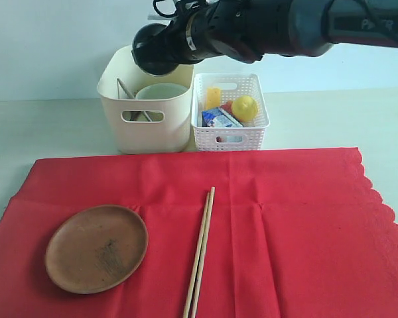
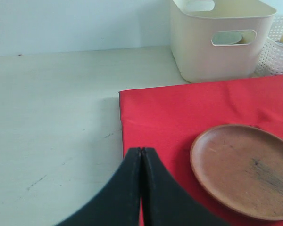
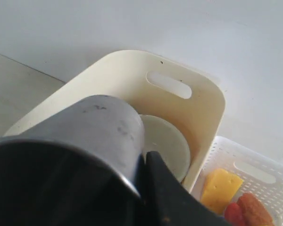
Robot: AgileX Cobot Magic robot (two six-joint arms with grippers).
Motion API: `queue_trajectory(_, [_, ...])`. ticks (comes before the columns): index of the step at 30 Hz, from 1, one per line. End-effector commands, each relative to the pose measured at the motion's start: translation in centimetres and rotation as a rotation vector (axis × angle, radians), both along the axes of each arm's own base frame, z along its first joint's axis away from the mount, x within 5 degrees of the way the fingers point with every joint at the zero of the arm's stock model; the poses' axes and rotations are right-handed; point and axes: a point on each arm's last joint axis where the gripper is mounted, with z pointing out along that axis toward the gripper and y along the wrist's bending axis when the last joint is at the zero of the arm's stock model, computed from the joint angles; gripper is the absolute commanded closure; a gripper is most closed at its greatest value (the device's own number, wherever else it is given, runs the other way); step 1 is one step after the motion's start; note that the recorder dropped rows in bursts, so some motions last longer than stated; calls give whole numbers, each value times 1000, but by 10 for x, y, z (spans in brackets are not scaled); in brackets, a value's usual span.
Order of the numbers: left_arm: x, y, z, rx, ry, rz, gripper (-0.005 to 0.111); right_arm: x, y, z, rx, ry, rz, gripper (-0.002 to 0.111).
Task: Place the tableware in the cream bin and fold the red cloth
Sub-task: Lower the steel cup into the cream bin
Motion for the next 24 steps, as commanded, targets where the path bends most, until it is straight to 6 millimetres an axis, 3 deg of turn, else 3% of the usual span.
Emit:
queue_trajectory(1, [0,0,1,-12,-13,3,107,23,5,-19,-2,-7,-12,108])
queue_trajectory(7, [0,0,1,-10,-13,3,107,42,10,-54,-75,0,-4,108])
queue_trajectory(12, [0,0,1,-12,-13,3,107,45,11,-75,-106,21,11,106])
queue_trajectory(19, [0,0,1,-12,-13,3,107,45,11,-69,-99,11,11,65])
queue_trajectory(24, [0,0,1,-12,-13,3,107,41,9,-45,-83,-19,1,58])
